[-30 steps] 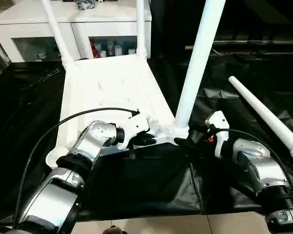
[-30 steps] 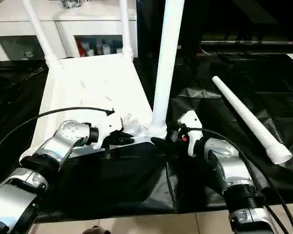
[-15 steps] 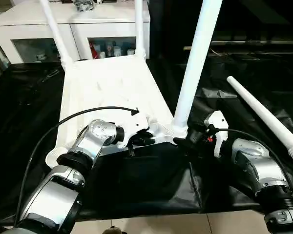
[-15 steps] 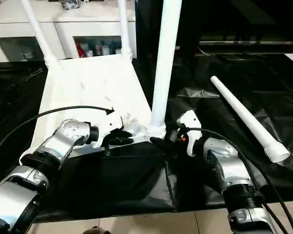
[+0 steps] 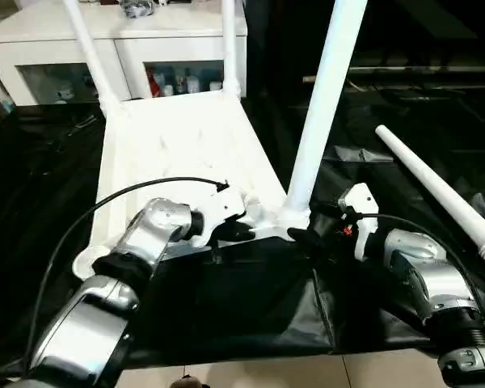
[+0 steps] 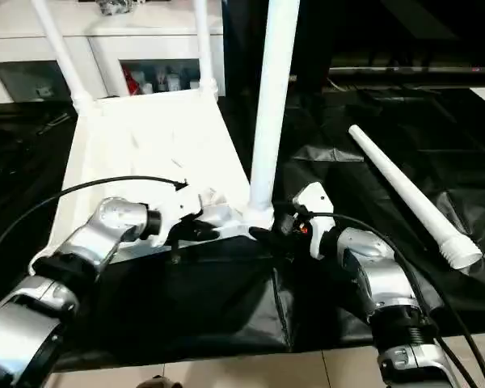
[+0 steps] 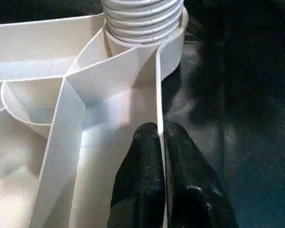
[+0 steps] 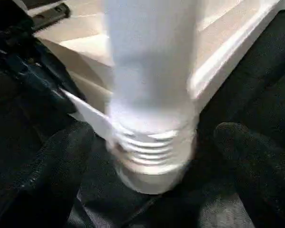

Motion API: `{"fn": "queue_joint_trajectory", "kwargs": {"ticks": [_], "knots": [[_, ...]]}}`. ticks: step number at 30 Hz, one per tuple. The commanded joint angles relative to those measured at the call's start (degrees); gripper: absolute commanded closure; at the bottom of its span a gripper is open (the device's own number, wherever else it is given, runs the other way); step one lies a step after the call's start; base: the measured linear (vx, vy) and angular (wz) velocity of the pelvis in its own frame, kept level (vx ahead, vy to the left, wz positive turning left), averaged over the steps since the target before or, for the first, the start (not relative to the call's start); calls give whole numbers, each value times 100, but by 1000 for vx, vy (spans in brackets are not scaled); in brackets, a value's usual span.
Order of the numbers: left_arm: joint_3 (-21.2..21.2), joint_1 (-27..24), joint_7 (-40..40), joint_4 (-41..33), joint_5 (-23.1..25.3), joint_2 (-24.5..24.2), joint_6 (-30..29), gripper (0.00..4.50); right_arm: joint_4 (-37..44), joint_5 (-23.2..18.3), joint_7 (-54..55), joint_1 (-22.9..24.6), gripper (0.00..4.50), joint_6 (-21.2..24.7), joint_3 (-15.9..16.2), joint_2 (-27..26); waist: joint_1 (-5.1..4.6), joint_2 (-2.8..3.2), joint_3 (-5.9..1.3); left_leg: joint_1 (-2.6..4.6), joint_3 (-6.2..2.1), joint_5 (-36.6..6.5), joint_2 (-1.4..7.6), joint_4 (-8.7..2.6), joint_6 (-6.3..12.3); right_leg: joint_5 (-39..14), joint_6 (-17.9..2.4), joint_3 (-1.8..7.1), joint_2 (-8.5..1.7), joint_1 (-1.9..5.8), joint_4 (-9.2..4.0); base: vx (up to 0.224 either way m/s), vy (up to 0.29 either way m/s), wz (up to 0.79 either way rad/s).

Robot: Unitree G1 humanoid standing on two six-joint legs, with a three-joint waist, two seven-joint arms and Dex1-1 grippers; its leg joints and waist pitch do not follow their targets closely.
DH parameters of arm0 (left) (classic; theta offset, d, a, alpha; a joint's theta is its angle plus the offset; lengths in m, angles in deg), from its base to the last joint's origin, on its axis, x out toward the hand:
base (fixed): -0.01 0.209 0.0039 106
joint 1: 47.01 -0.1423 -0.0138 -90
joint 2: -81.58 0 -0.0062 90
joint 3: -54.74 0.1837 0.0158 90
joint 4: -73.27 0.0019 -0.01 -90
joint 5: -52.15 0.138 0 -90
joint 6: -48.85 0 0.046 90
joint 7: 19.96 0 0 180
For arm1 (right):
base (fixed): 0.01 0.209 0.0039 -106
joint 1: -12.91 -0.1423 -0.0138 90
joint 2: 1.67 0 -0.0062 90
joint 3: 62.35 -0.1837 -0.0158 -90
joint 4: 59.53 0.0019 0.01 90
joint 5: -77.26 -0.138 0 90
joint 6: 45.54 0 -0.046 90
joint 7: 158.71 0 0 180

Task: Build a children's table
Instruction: Rotate leg to tighten

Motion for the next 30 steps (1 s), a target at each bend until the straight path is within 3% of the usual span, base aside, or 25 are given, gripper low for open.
{"fn": "queue_joint_trajectory", "kwargs": {"ticks": [1, 13, 21, 30], "knots": [[95, -140, 180, -164, -88, -20, 35, 445, -26, 53, -17, -108, 0, -67, 26, 65, -5, -57, -351, 78, -36, -1255, 169, -388, 313, -1032, -1213, 271, -351, 292, -440, 0, 0, 0], [99, -481, 309, -830, -118, -144, -170, 445, -248, 143, -288, -213, 0, -256, 237, -1, -14, -53, -355, 81, -28, -1220, 173, -380, 327, -948, -1283, 271, -359, 289, -415, 0, 0, 0], [157, -614, 388, -1209, -169, -157, -350, 445, -497, 228, -176, -413, 0, -400, 250, -153, -10, -51, -365, 81, -25, -1135, 173, -370, 342, -646, -1353, 276, -346, 299, -371, 0, 0, 0], [164, -687, 366, -1368, -104, -206, -478, 445, -790, 143, -289, -572, 0, -564, 207, -261, -18, -53, -360, 77, -22, -1134, 169, -369, 362, -745, -1341, 275, -345, 292, -383, 0, 0, 0]]}}
